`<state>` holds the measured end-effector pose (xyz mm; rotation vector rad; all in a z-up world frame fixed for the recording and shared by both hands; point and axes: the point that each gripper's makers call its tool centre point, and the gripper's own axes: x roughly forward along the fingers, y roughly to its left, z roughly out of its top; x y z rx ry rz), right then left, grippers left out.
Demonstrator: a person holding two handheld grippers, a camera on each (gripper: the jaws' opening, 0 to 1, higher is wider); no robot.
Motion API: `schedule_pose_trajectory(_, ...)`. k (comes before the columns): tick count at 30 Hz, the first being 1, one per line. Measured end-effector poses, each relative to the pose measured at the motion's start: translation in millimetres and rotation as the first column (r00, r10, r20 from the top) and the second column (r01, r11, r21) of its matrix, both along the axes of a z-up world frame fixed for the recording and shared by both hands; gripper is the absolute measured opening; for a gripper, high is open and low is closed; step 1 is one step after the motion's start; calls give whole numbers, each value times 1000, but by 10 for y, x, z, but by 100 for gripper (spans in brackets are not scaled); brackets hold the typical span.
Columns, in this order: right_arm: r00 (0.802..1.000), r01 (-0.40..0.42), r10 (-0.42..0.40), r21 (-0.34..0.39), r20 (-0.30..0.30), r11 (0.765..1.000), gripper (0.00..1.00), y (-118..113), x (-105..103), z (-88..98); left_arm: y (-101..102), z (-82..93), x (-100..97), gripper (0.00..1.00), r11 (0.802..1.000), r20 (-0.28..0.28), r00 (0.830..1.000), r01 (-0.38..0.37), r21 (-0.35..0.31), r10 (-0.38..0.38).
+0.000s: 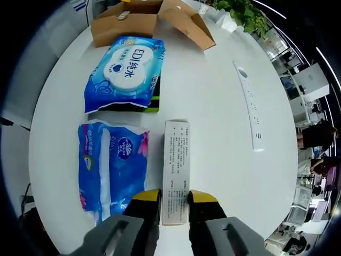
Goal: Operate the shoe box by opening the lid, removing the specified soft item, and placing it in the target area until the item is outside and the box remains undamaged.
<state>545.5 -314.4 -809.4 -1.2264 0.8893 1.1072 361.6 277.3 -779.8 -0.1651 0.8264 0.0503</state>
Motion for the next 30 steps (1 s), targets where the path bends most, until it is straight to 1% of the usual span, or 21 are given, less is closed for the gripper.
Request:
schedule_pose_trajectory(5,1000,6,-6,3,10,1000,17,11,3,32,2,-2,3,2,1000,-1,1000,3,2,-3)
schedule_pose_trajectory(9,1000,21,-21,15,17,1000,19,13,13,69,5,-3,6,2,1000,-3,1000,6,4,-6)
schedule_pose_trajectory(12,999,30,-30,22,23,999,21,28,-2,101,9,-6,10,2,1000,-6,1000,10,6,-10)
schedule_pose_trajectory(17,999,43,-44,42,32,998,21,56,-32,137,-7,-5,11,2,1000,-12,1000,23,15,-23)
schedule_pose_trajectory(19,998,51,-53,49,37,998,23,65,-46,174,-22,1,11,3,1000,-15,1000,26,18,-25)
schedule_pose_trajectory(21,997,66,-69,60,47,996,28,78,-61,229,-37,5,20,3,999,-13,999,35,26,-35)
schedule_pose_trajectory(22,995,84,-88,72,51,994,29,74,-45,214,-43,4,27,3,998,-12,999,44,35,-43)
schedule_pose_trajectory(24,992,104,-109,93,61,990,30,96,-66,271,-44,2,39,3,998,-13,998,54,43,-54)
schedule_pose_trajectory(26,991,103,-111,111,70,989,30,127,-105,335,-78,19,40,3,996,-13,997,70,58,-70)
schedule_pose_trajectory(28,989,118,-128,127,73,985,31,137,-79,348,-105,33,38,3,995,-13,997,79,67,-78)
schedule_pose_trajectory(30,986,137,-149,150,72,979,33,153,-97,381,-121,40,37,3,994,-12,997,83,68,-83)
